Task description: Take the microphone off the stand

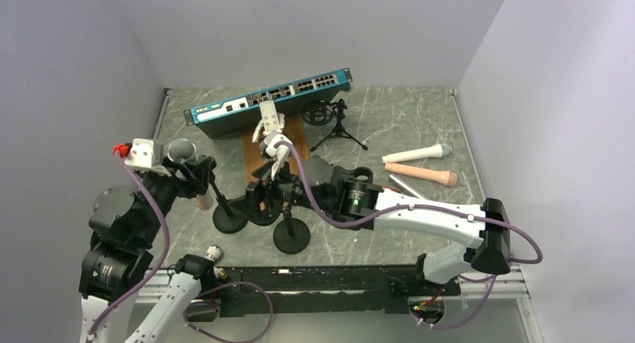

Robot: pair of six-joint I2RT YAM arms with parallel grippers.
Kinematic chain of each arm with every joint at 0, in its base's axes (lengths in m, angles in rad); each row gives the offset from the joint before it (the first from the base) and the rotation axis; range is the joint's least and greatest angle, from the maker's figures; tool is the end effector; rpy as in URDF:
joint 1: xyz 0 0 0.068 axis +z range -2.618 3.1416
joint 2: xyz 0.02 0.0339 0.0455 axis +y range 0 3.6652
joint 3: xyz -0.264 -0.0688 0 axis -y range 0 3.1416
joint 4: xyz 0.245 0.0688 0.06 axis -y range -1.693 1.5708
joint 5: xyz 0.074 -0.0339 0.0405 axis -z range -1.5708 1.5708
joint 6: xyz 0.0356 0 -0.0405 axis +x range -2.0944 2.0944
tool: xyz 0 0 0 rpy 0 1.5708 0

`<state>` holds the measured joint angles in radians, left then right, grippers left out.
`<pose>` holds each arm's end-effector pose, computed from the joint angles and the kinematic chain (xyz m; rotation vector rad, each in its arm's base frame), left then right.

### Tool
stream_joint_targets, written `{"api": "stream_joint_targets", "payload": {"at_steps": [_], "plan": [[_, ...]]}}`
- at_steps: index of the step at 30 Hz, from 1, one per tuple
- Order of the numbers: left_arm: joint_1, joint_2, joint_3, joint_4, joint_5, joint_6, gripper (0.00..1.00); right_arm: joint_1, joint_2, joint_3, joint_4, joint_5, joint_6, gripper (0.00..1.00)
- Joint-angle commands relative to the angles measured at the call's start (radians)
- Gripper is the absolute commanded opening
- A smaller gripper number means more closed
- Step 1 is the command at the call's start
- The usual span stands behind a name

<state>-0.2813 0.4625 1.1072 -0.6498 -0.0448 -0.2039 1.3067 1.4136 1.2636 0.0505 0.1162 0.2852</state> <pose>0.0514 -0.0132 0.4259 0.0260 1.5861 -0.3446 0.0924 0.3259 0.3861 -0.7930 1.6080 1.0851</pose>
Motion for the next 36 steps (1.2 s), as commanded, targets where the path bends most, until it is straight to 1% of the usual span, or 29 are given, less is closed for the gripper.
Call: {"api": "stream_joint_targets", "payload": {"at_steps": [1,3,5,6,7,10,13,16,18,20,22,26,30,32,36], "plan": [[-0.004,0.006,-0.031,0.075,0.035,0.034,0.59,-0.077,0.040,0.071,0.036,-0.290,-0.078,1.00],[-0.004,0.001,-0.039,0.084,0.066,0.052,0.44,-0.098,0.049,0.076,0.053,-0.374,-0.141,1.00],[-0.004,-0.006,-0.042,0.085,0.093,0.071,0.15,-0.120,0.070,0.108,0.030,-0.430,-0.200,1.00],[-0.005,-0.009,-0.044,0.082,0.093,0.072,0.03,-0.136,0.084,0.127,0.014,-0.462,-0.225,1.00],[-0.006,-0.014,-0.046,0.078,0.090,0.074,0.00,-0.155,0.101,0.145,0.003,-0.494,-0.255,1.00],[-0.018,-0.028,-0.046,0.070,0.115,0.101,0.00,-0.219,0.149,0.191,-0.006,-0.639,-0.307,1.00],[-0.038,-0.046,-0.044,0.063,0.181,0.139,0.00,-0.286,0.196,0.216,0.025,-0.856,-0.338,1.00],[-0.058,-0.068,-0.045,0.056,0.241,0.168,0.00,-0.314,0.269,0.282,-0.009,-0.977,-0.395,1.00],[-0.072,-0.090,-0.055,0.056,0.276,0.186,0.00,-0.319,0.321,0.355,-0.090,-1.013,-0.455,1.00],[-0.087,-0.114,-0.070,0.052,0.265,0.192,0.00,-0.322,0.378,0.434,-0.165,-1.040,-0.501,1.00],[-0.103,-0.131,-0.083,0.051,0.235,0.228,0.00,-0.324,0.424,0.513,-0.217,-1.053,-0.530,1.00],[-0.127,-0.142,-0.093,0.055,0.210,0.239,0.00,-0.323,0.467,0.569,-0.229,-1.059,-0.551,1.00],[-0.139,-0.135,-0.084,0.054,0.210,0.240,0.00,-0.326,0.490,0.603,-0.222,-1.106,-0.544,0.99],[-0.146,-0.135,-0.078,0.054,0.201,0.242,0.00,-0.327,0.507,0.627,-0.231,-1.142,-0.539,0.98],[-0.153,-0.134,-0.076,0.049,0.194,0.241,0.00,-0.328,0.548,0.677,-0.234,-1.183,-0.522,0.90]]}}
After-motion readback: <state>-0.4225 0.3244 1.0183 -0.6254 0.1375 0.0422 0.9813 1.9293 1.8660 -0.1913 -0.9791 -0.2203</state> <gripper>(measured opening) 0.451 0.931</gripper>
